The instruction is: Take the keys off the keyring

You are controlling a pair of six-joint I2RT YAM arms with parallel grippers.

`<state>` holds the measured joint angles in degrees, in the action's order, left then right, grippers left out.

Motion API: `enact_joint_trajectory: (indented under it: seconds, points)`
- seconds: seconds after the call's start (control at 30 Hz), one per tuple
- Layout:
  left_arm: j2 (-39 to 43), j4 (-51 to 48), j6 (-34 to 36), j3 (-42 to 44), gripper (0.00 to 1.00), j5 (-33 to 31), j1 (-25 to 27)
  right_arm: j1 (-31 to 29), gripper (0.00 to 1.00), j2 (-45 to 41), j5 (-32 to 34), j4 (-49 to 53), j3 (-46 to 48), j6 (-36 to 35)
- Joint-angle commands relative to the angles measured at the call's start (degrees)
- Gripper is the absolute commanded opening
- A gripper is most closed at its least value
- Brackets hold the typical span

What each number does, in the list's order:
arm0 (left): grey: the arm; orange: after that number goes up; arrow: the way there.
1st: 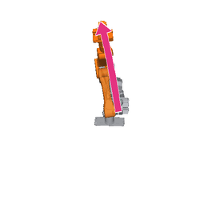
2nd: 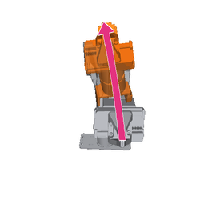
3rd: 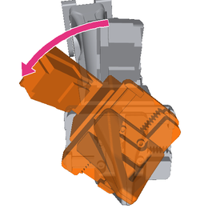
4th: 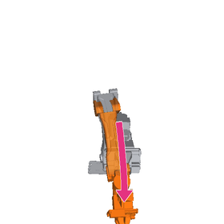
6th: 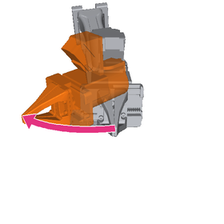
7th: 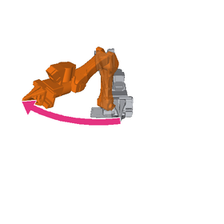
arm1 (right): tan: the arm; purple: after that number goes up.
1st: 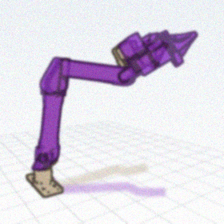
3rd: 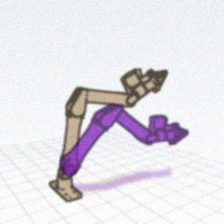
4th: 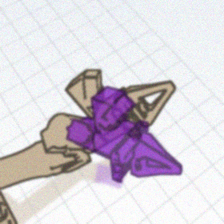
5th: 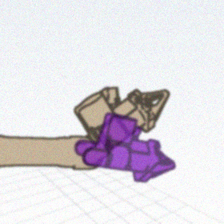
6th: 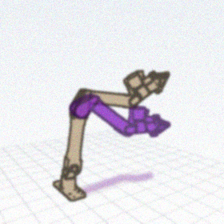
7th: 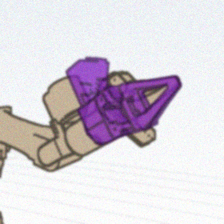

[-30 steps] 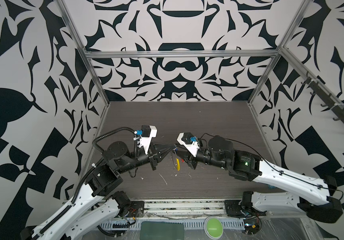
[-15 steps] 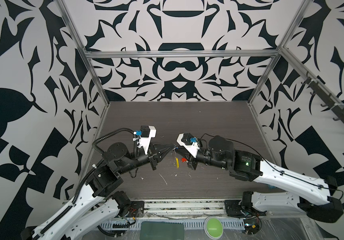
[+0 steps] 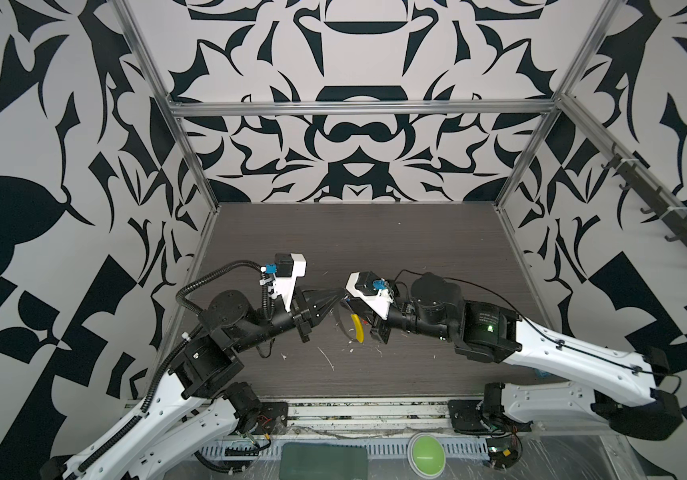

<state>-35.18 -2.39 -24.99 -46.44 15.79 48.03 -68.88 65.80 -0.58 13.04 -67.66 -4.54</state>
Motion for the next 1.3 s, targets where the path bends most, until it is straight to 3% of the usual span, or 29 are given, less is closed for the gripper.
enact_joint_trajectory:
  seconds: [0.0,0.33,0.5,0.6,0.77,0.97,1.27]
  points:
    - [0.7,3.7,0.2,0.1,0.0,-1.6,0.0,-1.3,0.0,0.7,-5.2,-0.1,-1.4,0.3]
    - [0.9,0.0,3.4,-1.3,0.0,1.6,-0.1,-1.3,0.0,0.2,-6.0,0.9,-0.9,2.0]
    - [0.3,-1.7,3.5,-2.0,0.0,3.3,0.0,-1.3,0.27,-2.3,-4.9,1.5,-0.3,1.7]
    - [0.8,-2.0,3.9,-1.9,0.0,3.8,0.0,-1.1,0.36,-4.8,-5.3,1.2,1.3,1.3]
    - [1.2,-1.7,4.2,-1.1,0.0,4.3,0.0,6.6,0.41,-8.3,-16.2,-0.6,3.6,4.1]
    - [0.8,-1.3,4.0,-1.2,0.0,6.8,0.0,17.1,0.42,-10.0,-35.9,-11.6,5.6,12.5]
    - [0.5,0.0,3.3,-0.9,0.0,8.0,-0.1,17.9,0.36,-4.4,-44.0,-21.0,5.3,19.7]
